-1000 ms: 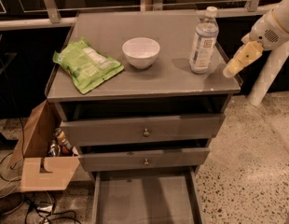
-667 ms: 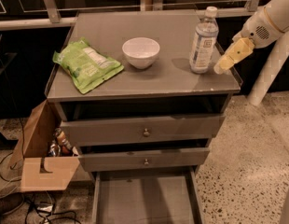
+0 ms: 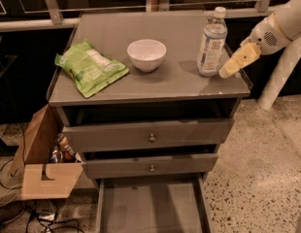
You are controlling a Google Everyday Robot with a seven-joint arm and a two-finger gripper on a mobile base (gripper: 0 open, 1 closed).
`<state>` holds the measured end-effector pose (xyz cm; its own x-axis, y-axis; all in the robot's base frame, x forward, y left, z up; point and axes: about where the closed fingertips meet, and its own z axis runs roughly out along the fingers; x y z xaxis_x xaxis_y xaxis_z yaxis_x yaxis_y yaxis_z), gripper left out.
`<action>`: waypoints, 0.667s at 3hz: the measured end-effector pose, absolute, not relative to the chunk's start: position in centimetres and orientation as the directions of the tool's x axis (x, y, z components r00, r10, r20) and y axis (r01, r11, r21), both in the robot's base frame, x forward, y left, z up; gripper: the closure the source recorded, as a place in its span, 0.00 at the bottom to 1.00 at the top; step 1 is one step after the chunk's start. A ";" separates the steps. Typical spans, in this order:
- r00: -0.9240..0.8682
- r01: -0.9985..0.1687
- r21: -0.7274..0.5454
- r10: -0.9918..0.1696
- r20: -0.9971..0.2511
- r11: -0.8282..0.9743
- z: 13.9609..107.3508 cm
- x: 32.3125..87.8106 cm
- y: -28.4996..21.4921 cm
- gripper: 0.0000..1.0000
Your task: Place blue plastic bottle into bottom drawer
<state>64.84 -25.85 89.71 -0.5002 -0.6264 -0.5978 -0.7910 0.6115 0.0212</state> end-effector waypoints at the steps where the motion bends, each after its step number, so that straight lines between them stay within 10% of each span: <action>1: -0.510 -0.777 0.069 -0.562 -0.651 0.625 88.7 66.8 -23.8 0.00; 2: -0.507 -0.772 0.094 -0.520 -0.687 0.628 88.4 68.5 -22.3 0.00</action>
Offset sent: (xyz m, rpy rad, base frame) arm 0.0558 0.0493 -0.0107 0.2051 -0.0438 -0.0514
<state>68.49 -22.25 88.36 -0.5074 -0.5205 -0.6868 -0.7723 0.6282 0.0945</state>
